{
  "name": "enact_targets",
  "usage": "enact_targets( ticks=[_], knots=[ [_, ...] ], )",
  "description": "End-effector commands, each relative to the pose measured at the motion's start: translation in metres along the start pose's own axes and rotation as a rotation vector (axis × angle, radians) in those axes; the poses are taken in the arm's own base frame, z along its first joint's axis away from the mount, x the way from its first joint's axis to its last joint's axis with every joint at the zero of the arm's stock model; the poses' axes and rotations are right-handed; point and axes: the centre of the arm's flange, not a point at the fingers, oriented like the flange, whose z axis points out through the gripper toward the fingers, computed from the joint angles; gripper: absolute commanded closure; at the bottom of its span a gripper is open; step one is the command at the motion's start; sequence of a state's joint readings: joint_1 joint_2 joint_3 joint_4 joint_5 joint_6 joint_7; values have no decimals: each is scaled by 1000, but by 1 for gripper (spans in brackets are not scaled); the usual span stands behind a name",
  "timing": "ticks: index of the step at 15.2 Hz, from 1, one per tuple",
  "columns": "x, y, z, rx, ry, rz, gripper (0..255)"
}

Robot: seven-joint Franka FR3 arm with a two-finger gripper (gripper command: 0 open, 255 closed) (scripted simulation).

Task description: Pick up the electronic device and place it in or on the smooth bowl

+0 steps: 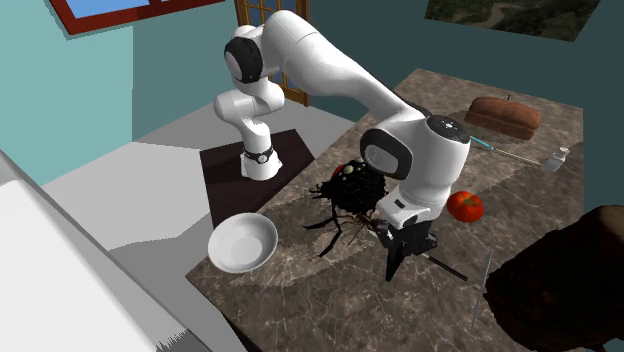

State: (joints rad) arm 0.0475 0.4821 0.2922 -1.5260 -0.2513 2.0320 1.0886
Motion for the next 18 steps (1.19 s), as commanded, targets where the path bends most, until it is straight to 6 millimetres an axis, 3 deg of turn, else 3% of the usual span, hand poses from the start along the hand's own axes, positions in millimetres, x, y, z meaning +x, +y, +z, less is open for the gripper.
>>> enact_targets(
  ticks=[1,18],
  knots=[
    [0,0,-10,0,0,0,255],
    [10,0,-99,0,0,0,255]
  ],
)
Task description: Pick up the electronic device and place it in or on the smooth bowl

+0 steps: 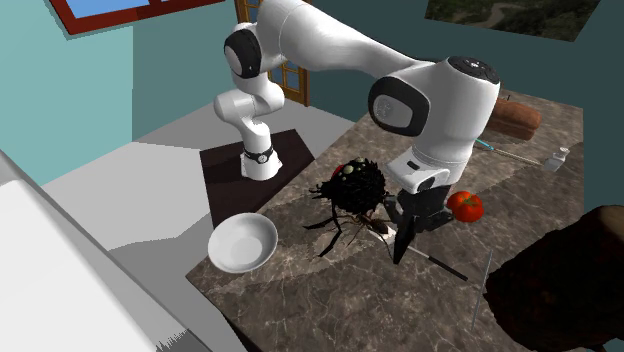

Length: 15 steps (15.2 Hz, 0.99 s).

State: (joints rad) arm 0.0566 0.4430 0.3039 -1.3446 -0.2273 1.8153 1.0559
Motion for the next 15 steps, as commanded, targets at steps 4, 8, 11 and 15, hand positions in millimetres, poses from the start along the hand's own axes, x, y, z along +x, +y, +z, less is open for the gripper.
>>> enact_targets(
  ticks=[4,8,11,15],
  knots=[
    [5,39,-11,0,0,0,255],
    [10,91,-15,0,0,0,255],
    [14,131,-18,0,0,0,255],
    [19,183,-22,0,0,0,255]
  ],
)
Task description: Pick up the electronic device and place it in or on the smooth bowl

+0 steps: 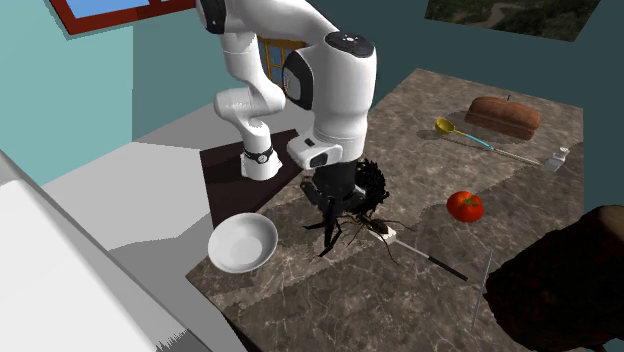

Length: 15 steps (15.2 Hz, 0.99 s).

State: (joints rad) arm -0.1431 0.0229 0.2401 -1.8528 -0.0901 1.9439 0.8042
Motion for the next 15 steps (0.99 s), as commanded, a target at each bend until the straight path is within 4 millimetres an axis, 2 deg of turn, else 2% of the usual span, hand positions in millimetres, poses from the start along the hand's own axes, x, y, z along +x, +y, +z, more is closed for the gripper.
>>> enact_targets(
  ticks=[1,15],
  knots=[
    [2,29,-3,1,0,-1,255],
    [20,212,-18,1,0,-1,255]
  ],
)
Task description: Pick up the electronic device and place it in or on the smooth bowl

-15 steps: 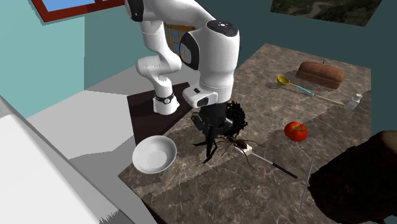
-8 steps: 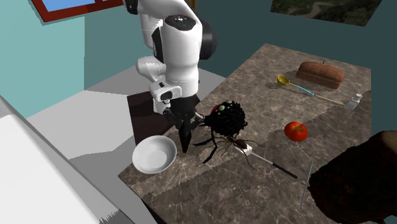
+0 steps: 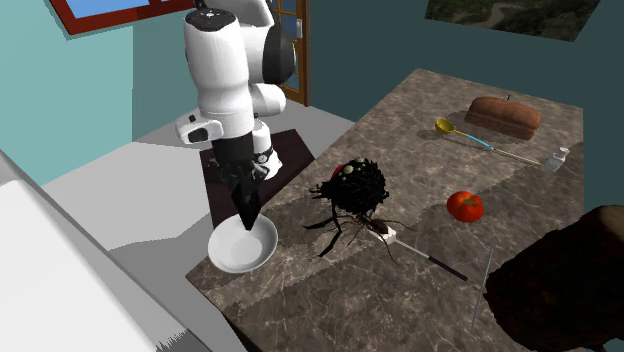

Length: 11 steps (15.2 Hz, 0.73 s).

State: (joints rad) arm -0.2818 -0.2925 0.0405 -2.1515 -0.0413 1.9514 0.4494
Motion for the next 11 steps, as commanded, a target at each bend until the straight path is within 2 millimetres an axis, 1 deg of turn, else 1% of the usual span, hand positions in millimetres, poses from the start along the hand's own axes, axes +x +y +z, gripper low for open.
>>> enact_targets(
  ticks=[1,2,11],
  knots=[
    [3,28,-2,0,0,-2,255],
    [5,47,-3,0,0,-2,255],
    [0,46,44,0,0,-2,255]
  ],
)
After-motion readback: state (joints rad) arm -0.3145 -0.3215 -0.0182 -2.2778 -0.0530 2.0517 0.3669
